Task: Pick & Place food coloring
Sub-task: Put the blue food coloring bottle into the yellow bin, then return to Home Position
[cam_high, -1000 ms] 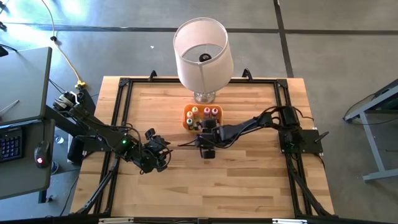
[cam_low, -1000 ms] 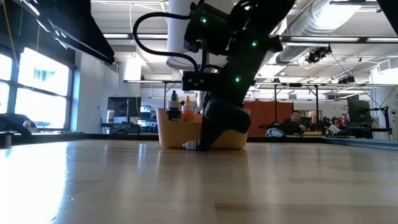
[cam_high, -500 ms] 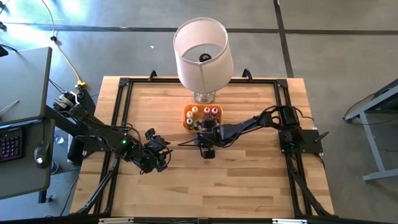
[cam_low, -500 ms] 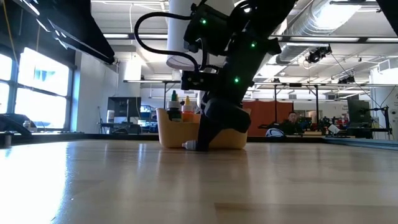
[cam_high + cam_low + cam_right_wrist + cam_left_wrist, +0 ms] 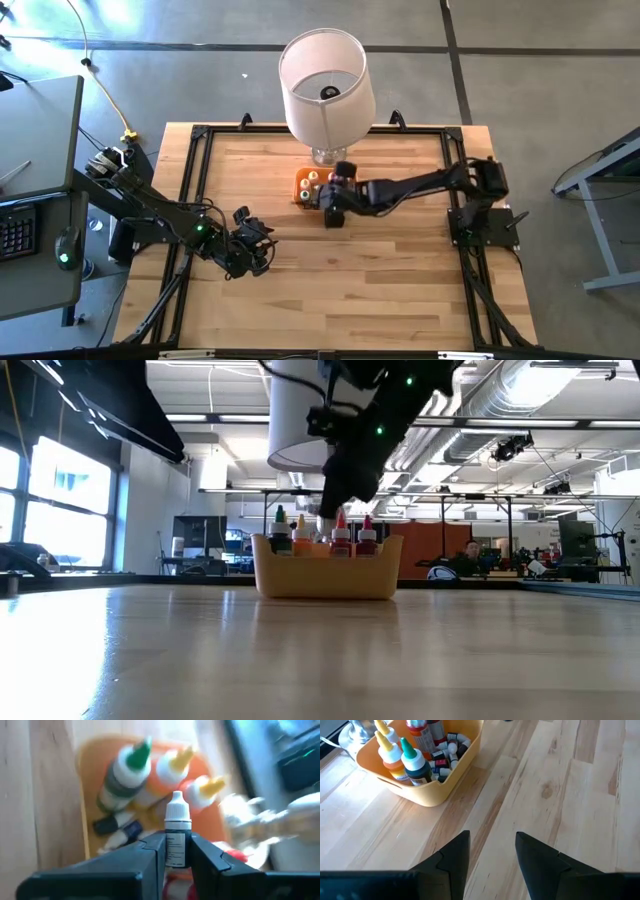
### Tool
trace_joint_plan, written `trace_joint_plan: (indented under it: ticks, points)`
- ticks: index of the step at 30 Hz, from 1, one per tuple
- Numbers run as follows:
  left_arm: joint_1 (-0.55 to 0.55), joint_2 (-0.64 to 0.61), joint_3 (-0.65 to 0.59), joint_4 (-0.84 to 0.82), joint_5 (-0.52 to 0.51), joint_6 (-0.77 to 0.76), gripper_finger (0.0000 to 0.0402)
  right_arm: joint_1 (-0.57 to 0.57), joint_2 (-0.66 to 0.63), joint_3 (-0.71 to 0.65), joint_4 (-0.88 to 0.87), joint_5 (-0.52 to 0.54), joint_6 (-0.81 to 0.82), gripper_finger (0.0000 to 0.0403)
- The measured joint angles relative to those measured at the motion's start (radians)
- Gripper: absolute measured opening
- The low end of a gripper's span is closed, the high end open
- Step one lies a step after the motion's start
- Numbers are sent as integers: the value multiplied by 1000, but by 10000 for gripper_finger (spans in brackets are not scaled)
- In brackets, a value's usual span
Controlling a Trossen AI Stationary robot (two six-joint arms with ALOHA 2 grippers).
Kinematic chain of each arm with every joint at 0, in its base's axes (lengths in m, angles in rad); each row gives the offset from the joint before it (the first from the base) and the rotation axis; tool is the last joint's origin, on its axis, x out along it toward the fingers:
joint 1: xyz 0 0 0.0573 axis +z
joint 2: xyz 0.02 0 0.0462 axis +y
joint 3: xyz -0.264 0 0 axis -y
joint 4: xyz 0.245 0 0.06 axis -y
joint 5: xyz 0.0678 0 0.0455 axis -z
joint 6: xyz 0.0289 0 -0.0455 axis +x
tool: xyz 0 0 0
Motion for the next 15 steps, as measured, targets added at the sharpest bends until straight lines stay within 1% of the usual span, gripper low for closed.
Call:
trace_joint_plan:
  ticks: [2,4,6,8,10,13,15]
  points:
    - [0,0,0,0,0,0,156,-28,11,-1,-25,-81,29,71]
    - [0,0,0,0,0,0,156,-48,17,-1,-46,-161,26,85]
    - [0,0,0,-2,0,0,156,-58,20,-1,-43,-197,10,100]
    - [0,0,0,-6,0,3,156,-59,22,-1,-45,-199,-1,114]
    - [0,0,0,-10,-15,4,156,-59,21,-1,-37,-172,-9,124]
    - [0,0,0,-12,-58,4,156,-50,-4,-1,-35,-129,-12,131]
    - [0,-5,0,-19,-76,4,156,-39,-32,0,-45,-114,-47,132]
